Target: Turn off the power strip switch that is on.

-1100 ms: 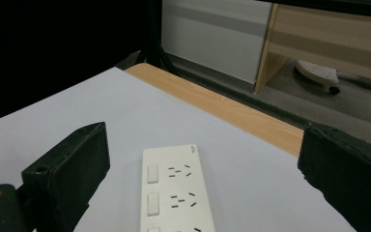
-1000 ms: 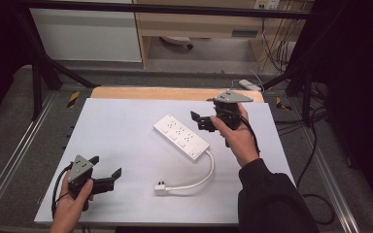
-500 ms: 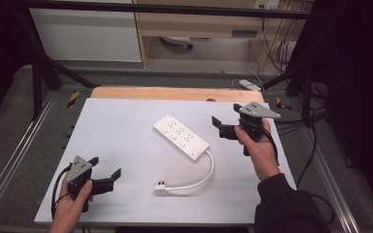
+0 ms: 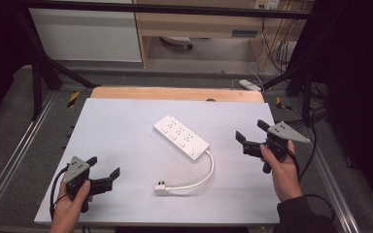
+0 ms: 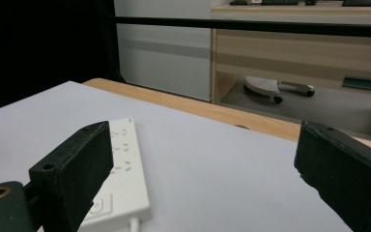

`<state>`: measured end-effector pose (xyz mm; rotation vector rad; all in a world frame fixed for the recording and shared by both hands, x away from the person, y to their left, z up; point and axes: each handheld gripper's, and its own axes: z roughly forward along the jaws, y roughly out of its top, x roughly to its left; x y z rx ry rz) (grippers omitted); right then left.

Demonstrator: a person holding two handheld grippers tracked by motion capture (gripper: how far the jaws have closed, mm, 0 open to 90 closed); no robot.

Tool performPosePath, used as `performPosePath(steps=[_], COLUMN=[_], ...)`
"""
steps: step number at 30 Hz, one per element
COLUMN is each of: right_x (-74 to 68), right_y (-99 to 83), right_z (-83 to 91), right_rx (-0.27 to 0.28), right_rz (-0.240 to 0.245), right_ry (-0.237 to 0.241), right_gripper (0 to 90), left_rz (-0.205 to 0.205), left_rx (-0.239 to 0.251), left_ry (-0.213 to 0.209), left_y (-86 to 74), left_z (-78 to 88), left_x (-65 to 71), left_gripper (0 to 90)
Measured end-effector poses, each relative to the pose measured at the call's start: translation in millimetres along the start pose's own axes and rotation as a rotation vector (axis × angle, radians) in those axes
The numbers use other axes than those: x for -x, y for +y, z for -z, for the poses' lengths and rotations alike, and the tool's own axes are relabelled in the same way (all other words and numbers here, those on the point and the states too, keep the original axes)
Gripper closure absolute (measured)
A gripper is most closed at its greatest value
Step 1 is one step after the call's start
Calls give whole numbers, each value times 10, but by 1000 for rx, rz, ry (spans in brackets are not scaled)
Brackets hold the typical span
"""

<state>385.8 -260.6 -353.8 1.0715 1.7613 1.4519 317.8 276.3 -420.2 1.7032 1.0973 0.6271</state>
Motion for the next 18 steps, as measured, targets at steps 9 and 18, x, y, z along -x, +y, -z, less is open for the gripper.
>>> performPosePath(steps=[9,18], right_x=[169,108], right_y=[-419,-846], right_z=[188,64], right_rx=[-14,-173], right_rz=[-40,-59], right_ry=[-44,-34], right_gripper=[66,52], left_rz=[3,-2], left_rx=[1,5], left_ry=[5,3], left_y=[-1,3], left_z=[7,11], left_x=[2,7], left_gripper=[50,50])
